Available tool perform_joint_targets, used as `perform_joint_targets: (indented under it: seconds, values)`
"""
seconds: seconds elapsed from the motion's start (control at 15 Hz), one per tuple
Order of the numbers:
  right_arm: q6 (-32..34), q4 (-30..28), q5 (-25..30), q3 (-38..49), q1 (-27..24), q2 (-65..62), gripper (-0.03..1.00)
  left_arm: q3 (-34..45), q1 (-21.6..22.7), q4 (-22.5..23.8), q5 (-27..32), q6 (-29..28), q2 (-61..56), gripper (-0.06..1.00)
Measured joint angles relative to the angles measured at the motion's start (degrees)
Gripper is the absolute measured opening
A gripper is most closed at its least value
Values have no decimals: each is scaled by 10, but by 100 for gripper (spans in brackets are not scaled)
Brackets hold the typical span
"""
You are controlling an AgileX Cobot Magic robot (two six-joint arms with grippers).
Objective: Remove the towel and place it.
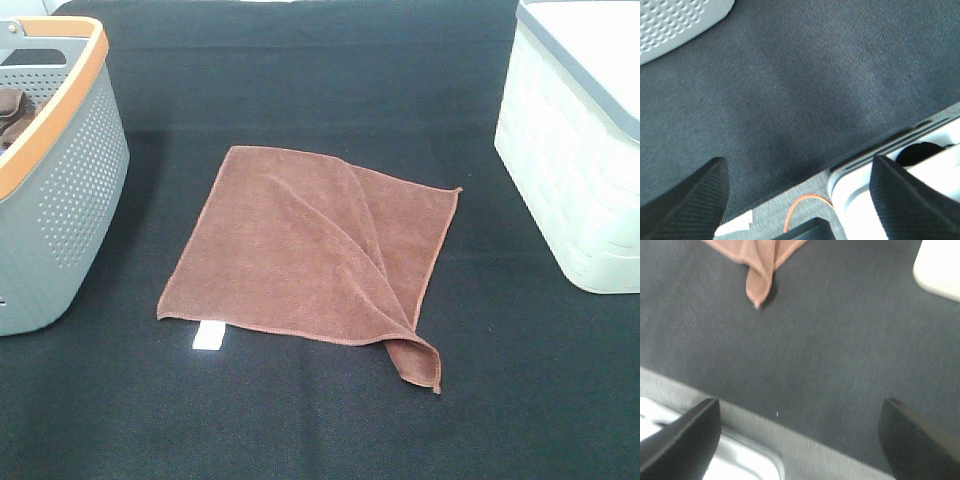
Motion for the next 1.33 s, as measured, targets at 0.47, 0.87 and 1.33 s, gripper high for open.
perform_joint_targets:
  seconds: [0.47, 0.87, 1.33]
  values:
    - [-26, 0, 5, 7, 0, -33, 80, 0, 0, -40, -8, 53, -68, 74]
    - [-30, 0, 6, 10, 0, -33, 80, 0, 0, -61, -8, 80, -68, 74]
    - [-30, 0, 6, 10, 0, -33, 80, 0, 3, -61, -8, 80, -80, 74]
